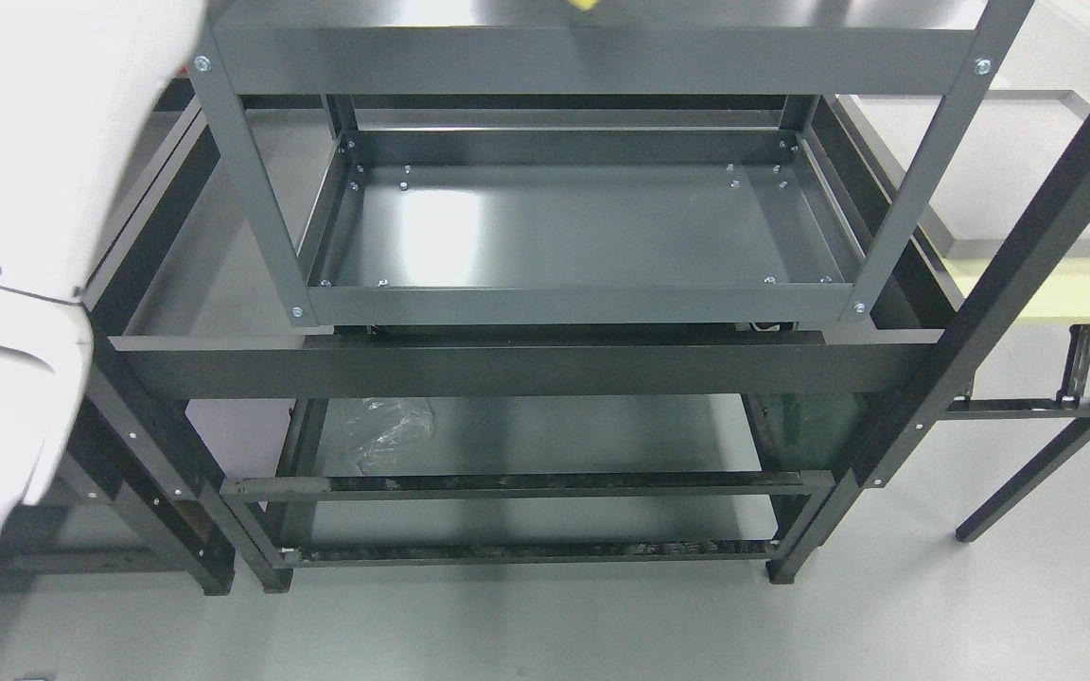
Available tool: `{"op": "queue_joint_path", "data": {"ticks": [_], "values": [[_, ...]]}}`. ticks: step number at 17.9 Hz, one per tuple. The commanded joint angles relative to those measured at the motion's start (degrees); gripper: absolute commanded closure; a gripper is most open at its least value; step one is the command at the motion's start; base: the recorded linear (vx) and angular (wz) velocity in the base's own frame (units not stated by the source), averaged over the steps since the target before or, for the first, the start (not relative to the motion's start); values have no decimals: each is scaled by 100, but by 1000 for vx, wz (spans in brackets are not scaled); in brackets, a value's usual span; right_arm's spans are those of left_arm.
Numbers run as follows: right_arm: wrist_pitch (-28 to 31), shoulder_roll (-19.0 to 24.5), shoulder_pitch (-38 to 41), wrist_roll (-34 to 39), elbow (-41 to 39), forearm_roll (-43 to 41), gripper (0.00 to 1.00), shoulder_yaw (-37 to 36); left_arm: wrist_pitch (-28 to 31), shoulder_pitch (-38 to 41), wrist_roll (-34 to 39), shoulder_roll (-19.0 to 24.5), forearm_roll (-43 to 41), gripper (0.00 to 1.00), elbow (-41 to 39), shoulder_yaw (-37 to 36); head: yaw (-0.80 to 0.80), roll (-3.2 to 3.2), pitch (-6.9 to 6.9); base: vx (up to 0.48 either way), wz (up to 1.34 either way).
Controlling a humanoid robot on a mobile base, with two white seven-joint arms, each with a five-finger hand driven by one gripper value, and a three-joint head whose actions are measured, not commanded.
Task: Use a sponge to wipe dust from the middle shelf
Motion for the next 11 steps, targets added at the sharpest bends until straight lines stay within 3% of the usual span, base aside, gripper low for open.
{"op": "queue_joint_path", "data": {"ticks": [1, 5, 11], "values": [[414, -100, 1, 5, -100, 0, 0, 0, 1017, -89, 723, -737, 1527, 98, -98, -2256, 0, 0, 0, 0, 0], [414, -100, 0, 5, -100, 0, 0, 0, 1292, -28, 1217, -737, 2260, 98, -231, -3066, 0, 0, 0, 0, 0], [414, -100, 1, 5, -100, 0, 0, 0, 1266, 25, 929, -737, 2095, 97, -196, -3348, 0, 0, 0, 0, 0]]}}
